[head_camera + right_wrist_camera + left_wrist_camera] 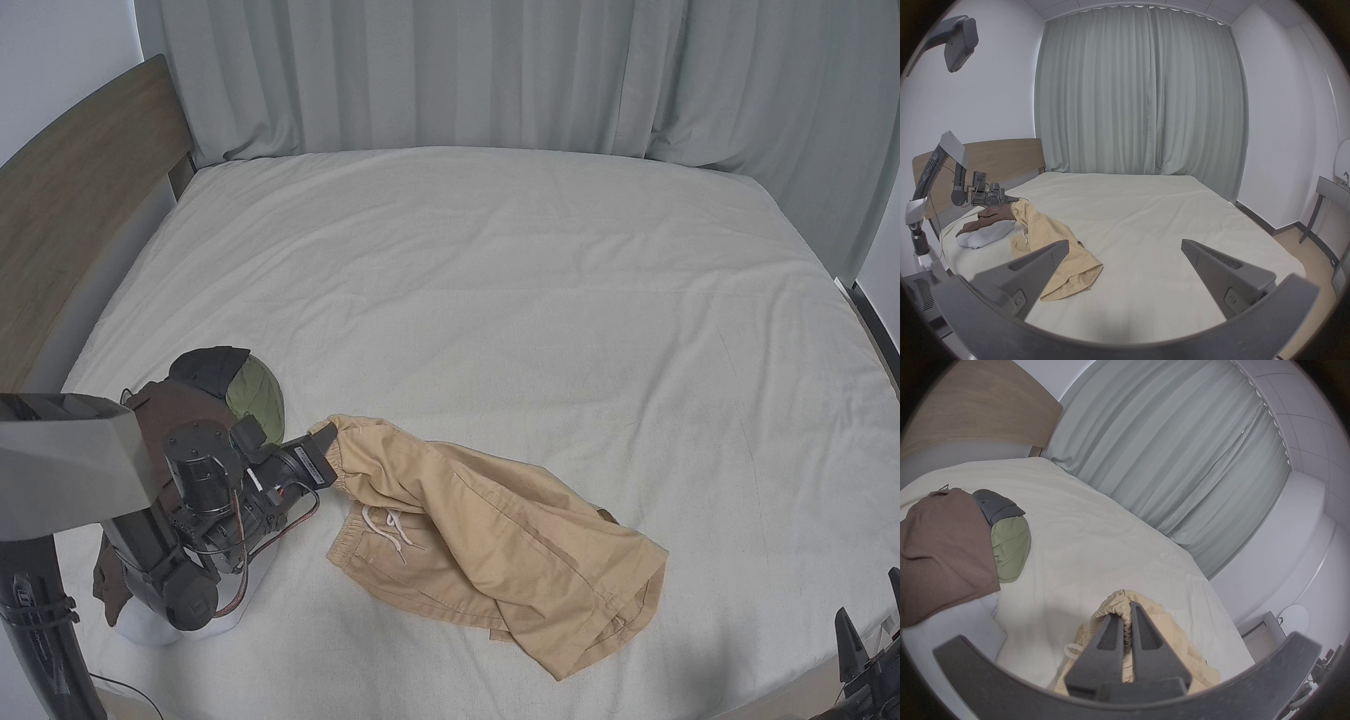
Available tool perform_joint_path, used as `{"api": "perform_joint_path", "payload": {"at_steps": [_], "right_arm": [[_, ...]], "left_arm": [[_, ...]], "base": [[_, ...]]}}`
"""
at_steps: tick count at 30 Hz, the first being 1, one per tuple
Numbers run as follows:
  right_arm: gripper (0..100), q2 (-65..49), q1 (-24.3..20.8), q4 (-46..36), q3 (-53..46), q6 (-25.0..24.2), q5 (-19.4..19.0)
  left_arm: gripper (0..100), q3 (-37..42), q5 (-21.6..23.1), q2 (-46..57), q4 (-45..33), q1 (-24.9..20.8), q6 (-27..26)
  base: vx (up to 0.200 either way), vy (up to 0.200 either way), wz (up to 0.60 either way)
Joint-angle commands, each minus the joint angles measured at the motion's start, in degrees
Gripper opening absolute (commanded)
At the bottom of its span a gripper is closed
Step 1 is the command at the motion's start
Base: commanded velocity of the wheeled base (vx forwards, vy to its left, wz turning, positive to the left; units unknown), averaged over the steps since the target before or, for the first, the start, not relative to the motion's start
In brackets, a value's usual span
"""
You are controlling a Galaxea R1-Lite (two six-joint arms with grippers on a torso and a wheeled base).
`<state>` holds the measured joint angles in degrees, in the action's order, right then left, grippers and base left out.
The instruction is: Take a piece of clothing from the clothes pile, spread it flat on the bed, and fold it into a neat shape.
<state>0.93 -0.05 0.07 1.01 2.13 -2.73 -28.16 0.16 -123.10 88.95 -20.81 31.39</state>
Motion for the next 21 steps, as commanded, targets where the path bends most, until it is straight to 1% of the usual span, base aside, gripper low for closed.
{"api": "perform_joint_path", "payload": {"at_steps": [1,9,21], "right_arm": [[100,-0.22,0.05,0.01,-1.01,0.15,-0.17],[100,-0.31,0.05,0.37,-1.01,0.77,-0.61],[100,-0.93,0.05,0.37,-1.01,0.85,-0.52]], "left_arm": [[0,-0.84,0.02,0.32,0.43,1.03,-0.10],[0,-0.93,-0.16,0.23,0.43,1.21,-1.68],[0,-0.05,-0.16,0.14,0.34,1.03,-1.86]], "base": [[0.000,0.000,0.00],[0.000,0.000,0.00],[0.000,0.000,0.00]]}}
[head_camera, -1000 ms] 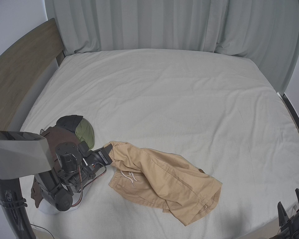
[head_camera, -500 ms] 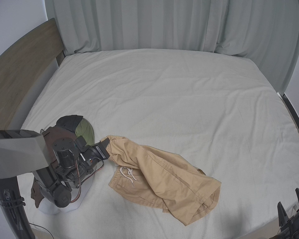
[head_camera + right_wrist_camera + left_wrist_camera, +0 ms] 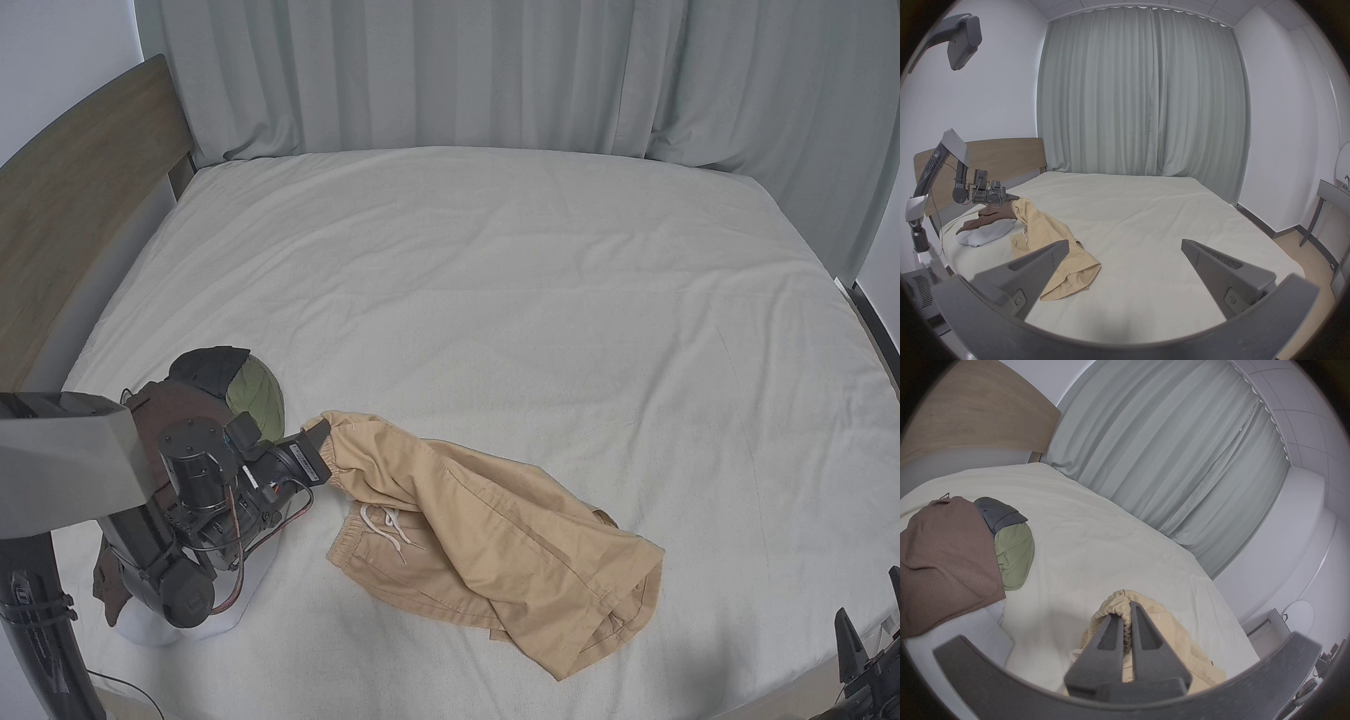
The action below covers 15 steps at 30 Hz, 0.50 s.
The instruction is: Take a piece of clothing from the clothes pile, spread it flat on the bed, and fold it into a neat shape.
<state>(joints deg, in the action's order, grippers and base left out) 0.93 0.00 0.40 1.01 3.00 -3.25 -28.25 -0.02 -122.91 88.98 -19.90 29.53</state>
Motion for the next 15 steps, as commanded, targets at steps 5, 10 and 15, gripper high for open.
{"api": "perform_joint_path", "payload": {"at_steps": [5,10,15], "right_arm": [[100,-0.93,0.00,-0.05,-1.01,-0.01,0.00],[100,-0.93,0.18,0.56,-1.01,0.08,0.00],[100,5.67,2.11,6.89,15.42,2.10,-0.96]], "left_arm": [[0,-0.14,-0.06,-0.14,0.32,0.12,-0.08],[0,0.03,-0.06,-0.23,0.32,0.12,-0.08],[0,-0.32,-0.06,-0.58,0.32,-0.06,-0.08]], "base": [[0.000,0.000,0.00],[0.000,0.000,0.00],[0.000,0.000,0.00]]}}
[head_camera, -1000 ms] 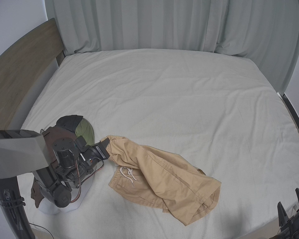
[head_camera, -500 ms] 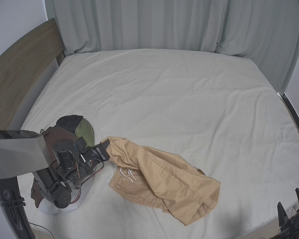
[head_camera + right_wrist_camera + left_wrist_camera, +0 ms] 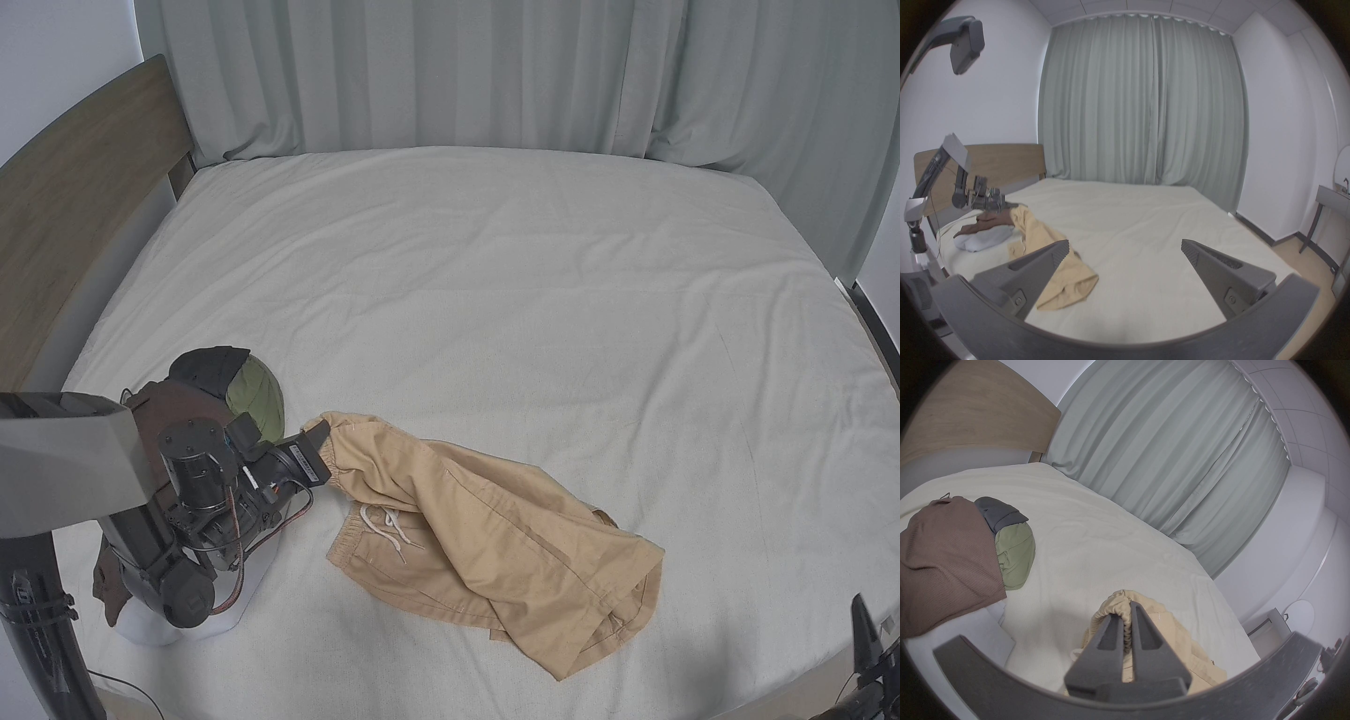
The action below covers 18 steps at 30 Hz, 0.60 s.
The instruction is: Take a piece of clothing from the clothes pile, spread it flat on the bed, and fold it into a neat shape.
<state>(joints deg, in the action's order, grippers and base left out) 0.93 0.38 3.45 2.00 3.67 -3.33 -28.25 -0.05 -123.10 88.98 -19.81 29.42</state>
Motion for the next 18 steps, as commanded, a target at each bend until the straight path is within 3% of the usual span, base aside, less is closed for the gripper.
{"api": "perform_joint_path", "payload": {"at_steps": [1,4,13,18], "right_arm": [[100,5.93,1.73,3.76,14.79,1.43,-0.98],[100,9.01,1.56,2.18,16.72,1.52,-4.58],[100,16.48,-0.29,1.12,14.88,0.99,-9.06],[100,20.87,-0.29,0.77,14.96,0.73,-13.63]], "left_arm": [[0,-0.32,-0.04,-0.39,0.32,-0.14,0.03],[0,-0.06,-0.04,-0.30,0.41,-0.76,0.03],[0,-0.06,-0.04,-0.03,0.41,-0.41,-0.06],[0,0.12,-0.04,0.05,0.41,-0.49,-0.06]], "base": [[0.000,0.000,0.00],[0.000,0.000,0.00],[0.000,0.000,0.00],[0.000,0.000,0.00]]}}
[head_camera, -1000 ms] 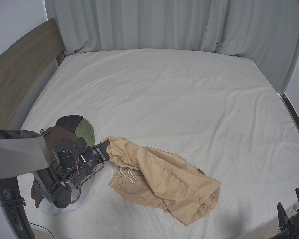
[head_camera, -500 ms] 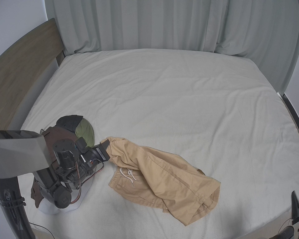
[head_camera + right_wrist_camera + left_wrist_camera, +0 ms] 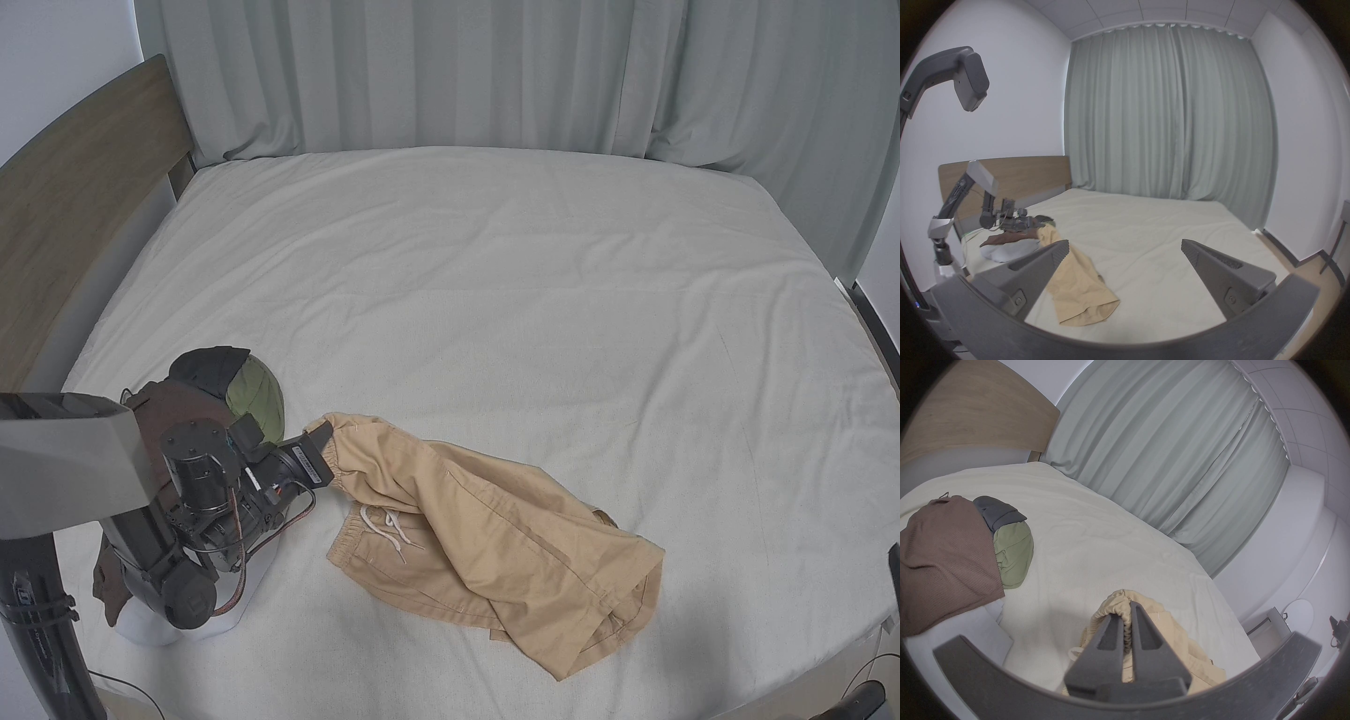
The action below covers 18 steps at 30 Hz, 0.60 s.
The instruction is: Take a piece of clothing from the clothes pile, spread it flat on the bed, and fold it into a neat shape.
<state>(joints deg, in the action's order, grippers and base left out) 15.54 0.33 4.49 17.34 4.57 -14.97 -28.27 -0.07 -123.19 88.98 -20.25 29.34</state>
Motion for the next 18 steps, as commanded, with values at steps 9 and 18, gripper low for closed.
{"api": "perform_joint_path", "payload": {"at_steps": [9,18], "right_arm": [[100,17.59,-1.56,-2.46,-0.20,0.44,-9.55],[100,25.41,-12.02,-2.38,0.51,0.35,-9.55]], "left_arm": [[0,1.38,0.16,-0.04,0.32,0.21,-2.36],[0,1.38,0.16,0.31,0.32,0.30,-3.33]], "base": [[0.000,0.000,0.00],[0.000,0.000,0.00]]}}
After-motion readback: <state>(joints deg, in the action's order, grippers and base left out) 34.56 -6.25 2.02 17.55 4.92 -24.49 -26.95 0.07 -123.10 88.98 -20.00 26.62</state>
